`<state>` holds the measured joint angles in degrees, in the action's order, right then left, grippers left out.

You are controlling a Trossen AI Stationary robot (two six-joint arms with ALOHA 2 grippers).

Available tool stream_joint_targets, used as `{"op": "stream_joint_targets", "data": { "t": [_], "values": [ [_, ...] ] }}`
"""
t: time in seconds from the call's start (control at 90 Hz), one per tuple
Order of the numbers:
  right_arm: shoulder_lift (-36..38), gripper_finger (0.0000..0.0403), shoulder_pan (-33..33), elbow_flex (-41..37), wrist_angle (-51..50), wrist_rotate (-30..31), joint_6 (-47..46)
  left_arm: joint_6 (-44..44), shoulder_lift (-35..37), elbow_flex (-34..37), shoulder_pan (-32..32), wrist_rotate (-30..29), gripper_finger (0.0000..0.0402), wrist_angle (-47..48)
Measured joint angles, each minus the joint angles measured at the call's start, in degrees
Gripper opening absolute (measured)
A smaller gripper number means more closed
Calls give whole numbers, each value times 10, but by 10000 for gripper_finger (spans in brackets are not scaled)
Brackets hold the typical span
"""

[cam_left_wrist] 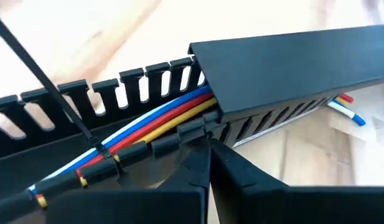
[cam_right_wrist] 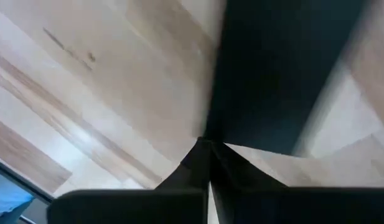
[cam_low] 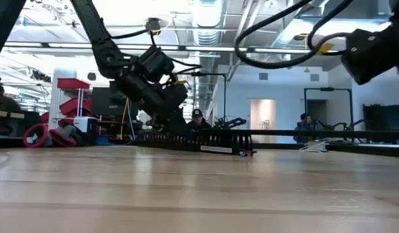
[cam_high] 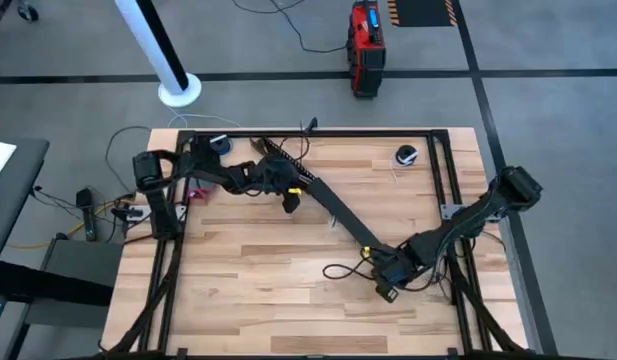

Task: Ziptie cables
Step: Close the black cable duct

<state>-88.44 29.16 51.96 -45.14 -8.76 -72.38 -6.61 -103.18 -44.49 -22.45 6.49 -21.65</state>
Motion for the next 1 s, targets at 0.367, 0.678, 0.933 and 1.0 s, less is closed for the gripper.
{"op": "stream_joint_targets", "data": {
  "t": [0.367,0.678,0.933,1.0],
  "values": [
    [0,0,-63,0,-14,18,124,16,0,0,-3,2,0,5],
    [23,0,-72,0,-37,76,100,46,81,0,-27,-13,0,71],
    [69,0,-72,0,-265,143,-110,53,180,0,-128,-16,0,209],
    [80,0,-72,0,-319,143,-153,58,192,0,-158,0,0,232]
  ]
}}
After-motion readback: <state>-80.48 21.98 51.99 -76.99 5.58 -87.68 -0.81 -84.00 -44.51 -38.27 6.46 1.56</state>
